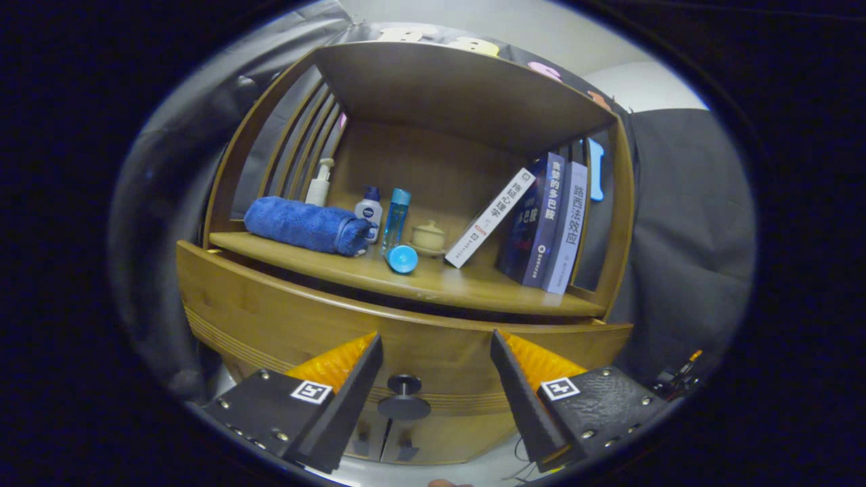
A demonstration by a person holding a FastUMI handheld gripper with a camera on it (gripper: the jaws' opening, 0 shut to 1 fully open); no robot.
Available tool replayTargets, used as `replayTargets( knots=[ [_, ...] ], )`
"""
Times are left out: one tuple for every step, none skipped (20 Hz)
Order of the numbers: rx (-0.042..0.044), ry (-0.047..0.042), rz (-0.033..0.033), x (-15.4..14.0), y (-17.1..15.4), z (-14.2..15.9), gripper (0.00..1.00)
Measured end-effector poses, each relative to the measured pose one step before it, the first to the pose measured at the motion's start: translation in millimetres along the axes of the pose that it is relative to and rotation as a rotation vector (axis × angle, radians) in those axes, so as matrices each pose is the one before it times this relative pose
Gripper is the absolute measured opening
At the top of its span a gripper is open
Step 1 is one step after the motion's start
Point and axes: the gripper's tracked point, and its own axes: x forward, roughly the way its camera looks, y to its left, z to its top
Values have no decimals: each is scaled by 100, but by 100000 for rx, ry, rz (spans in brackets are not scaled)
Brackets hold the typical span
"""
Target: Pull open the drawer, take out the items inside it, and place them on the countertop above the cabinet.
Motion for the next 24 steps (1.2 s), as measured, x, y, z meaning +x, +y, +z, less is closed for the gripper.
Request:
replayTargets(
  knots=[
    [182, 100, -99, 660, 99, -87, 97],
    [1089, 618, -12, 675, 109, -8, 97],
    [1322, 1055, 160, 530, 121, -91, 97],
    [976, 867, 131, 648, 127, 27, 97],
    [550, 1232, 464, 501, 71, -159, 97],
    [1033, -242, -276, 203, 221, -234, 97],
    [259, -572, 41, -780, -322, 435, 97],
    [-511, -676, -11, 183, 151, -6, 96],
    [-134, -695, 408, 452, -35, -54, 96],
    [365, -270, 281, 40, -17, 13, 96],
    [393, 92, 333, 48, 36, -106, 97],
    [419, 13, 243, -11, 14, 67, 97],
    [-184, -151, 339, 59, -7, -51, 97],
    [-600, -749, 328, -5, -7, 83, 96],
    [-897, -847, 386, 65, 31, 16, 96],
    [-705, -842, 309, 12, -15, 103, 96],
    [-245, -295, 300, 8, -36, -27, 96],
    [104, 64, 319, -17, -6, 1, 96],
    [284, 1, 297, 66, 40, -52, 96],
    [455, -457, 329, -65, -43, 5, 96],
    [604, -472, 392, 45, -12, -82, 96],
    [476, -870, 583, -47, 74, 75, 96],
    [-557, 200, 1221, 207, 181, -267, 96],
    [-1385, 1086, 2173, 6, 409, -407, 96]
  ],
)
